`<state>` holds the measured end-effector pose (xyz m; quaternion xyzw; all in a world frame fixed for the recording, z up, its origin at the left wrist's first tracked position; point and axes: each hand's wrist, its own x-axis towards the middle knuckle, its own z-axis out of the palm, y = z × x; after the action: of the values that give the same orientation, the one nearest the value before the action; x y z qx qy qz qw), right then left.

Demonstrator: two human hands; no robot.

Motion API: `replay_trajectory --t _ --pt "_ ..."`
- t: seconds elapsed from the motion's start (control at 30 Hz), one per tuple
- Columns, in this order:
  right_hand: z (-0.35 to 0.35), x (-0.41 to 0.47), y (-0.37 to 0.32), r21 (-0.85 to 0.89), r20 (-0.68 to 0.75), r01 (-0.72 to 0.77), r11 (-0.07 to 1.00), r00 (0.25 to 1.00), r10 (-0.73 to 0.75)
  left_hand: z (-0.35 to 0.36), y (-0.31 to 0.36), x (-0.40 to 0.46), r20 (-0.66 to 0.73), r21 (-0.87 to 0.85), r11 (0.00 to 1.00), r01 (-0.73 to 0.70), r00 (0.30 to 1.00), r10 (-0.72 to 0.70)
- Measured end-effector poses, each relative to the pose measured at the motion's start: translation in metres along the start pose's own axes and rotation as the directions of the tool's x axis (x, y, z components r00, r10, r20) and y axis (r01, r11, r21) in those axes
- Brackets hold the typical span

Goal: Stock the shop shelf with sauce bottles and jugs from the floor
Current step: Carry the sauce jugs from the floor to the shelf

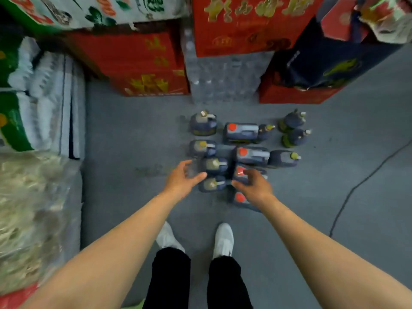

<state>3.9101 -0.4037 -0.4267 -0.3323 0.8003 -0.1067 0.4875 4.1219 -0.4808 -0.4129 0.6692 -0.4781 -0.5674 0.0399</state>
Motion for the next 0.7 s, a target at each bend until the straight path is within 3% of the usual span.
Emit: replay_trajectory --t 0.17,0.33,0.7 --pt "0.077 0.052 0.066 0.064 0.04 -0.068 0.996 0.997 0.066 0.046 -0.104 0.07 0.097 0.019 0.999 0.027 0.995 -0.028" --pt "0.148 0.105 0.125 0.171 0.071 -0.077 0.982 0.995 0.066 0.087 -0.185 0.138 0.127 0.052 0.996 -0.075 0.99 0.068" --pt "0.233 0.204 0.189 0.211 -0.001 0.008 0.977 1.0 -0.008 0.142 -0.282 0.248 0.221 0.055 0.953 -0.299 0.934 0.281"
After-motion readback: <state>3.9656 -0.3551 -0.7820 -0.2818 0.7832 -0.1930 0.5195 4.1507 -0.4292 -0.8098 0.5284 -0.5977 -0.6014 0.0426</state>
